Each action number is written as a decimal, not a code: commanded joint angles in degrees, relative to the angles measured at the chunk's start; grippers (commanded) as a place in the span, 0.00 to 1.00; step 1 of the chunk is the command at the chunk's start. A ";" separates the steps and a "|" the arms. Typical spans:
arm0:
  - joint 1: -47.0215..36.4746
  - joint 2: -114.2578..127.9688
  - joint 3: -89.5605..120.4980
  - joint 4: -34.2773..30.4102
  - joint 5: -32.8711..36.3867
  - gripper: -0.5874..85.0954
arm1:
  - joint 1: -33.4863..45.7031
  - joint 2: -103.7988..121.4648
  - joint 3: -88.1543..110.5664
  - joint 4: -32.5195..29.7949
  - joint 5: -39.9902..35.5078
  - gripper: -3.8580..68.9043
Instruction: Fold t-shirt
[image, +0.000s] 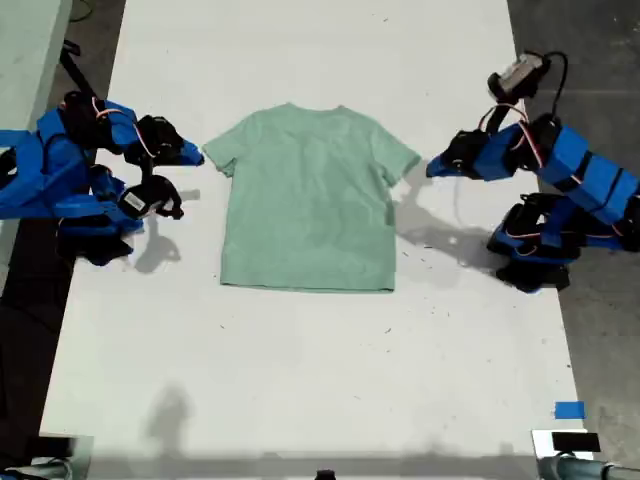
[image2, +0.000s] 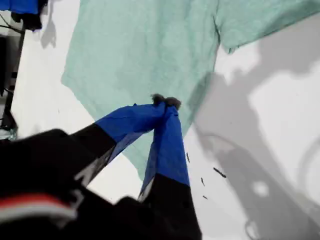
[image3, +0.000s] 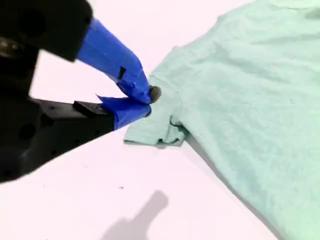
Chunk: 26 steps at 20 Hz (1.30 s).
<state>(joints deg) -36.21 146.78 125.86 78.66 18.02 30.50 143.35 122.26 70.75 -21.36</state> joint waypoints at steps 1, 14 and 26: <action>-6.42 -7.47 -12.39 2.90 5.10 0.01 | 4.57 -10.20 -16.96 3.87 -6.15 0.04; -20.13 -37.71 -38.76 12.92 18.81 0.25 | 17.84 -45.00 -55.72 21.18 -21.71 0.25; -19.51 -38.76 -38.94 13.36 22.32 0.32 | 24.26 -50.89 -29.62 -0.44 -39.20 0.52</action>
<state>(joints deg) -55.63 107.75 89.56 91.76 40.08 53.88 92.46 88.95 76.99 -58.54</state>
